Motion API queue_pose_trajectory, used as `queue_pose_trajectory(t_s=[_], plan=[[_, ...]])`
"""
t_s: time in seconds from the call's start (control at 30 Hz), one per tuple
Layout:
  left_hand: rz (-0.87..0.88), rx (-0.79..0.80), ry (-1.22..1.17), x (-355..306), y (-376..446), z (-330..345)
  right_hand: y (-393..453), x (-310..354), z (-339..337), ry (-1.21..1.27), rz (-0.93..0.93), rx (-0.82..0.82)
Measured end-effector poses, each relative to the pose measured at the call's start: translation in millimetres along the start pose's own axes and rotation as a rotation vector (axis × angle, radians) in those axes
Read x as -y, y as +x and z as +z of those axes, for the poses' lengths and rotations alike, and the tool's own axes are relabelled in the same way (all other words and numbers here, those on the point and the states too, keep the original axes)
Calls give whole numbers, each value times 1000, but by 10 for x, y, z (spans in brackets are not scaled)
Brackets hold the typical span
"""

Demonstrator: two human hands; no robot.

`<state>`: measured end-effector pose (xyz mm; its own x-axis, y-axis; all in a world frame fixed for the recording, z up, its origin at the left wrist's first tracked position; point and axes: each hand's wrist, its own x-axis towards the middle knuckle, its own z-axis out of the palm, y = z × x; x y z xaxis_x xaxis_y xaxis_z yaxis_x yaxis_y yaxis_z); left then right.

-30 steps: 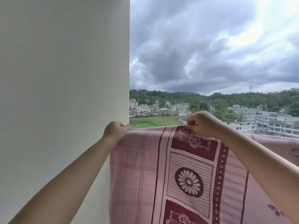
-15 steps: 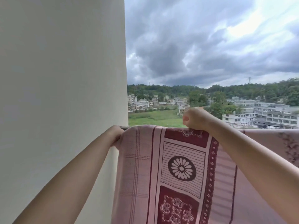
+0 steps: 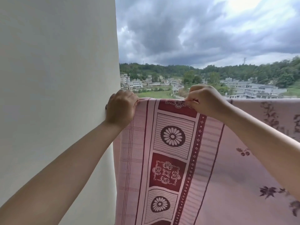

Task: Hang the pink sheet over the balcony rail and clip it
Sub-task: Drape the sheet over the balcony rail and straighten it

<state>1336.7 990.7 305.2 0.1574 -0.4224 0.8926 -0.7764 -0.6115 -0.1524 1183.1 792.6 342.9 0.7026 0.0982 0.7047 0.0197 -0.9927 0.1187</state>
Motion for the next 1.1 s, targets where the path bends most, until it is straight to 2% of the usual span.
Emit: queue_pose_trajectory(t_s=[0.13, 0.23, 0.33, 0.4, 0.47, 0.57, 0.63, 0.93, 1.1], plan=[[-24, 11, 93, 2, 12, -18, 109, 16, 34, 21, 7, -29], [-136, 88, 113, -63, -9, -28, 192, 18, 99, 46, 36, -34], [-249, 113, 105, -160, 38, -46, 250, -20, 122, 40, 109, 70], [-206, 78, 93, -278, 51, -55, 177, -40, 63, 0, 86, 112], [-76, 45, 89, -522, 3, 7, -22, -87, -33, -37, 43, 100], [158, 45, 45, -1171, -82, 189, -463, -317, -199, -72, 49, 48], [231, 61, 7, -1693, -35, 274, -781, -564, -343, -119, 92, -31], [189, 171, -271, -4024, 670, 323, -2513, -2171, -1468, -239, 518, -66], [247, 137, -242, -5227, 826, 519, -3558, -2965, -2033, -235, 659, 4]])
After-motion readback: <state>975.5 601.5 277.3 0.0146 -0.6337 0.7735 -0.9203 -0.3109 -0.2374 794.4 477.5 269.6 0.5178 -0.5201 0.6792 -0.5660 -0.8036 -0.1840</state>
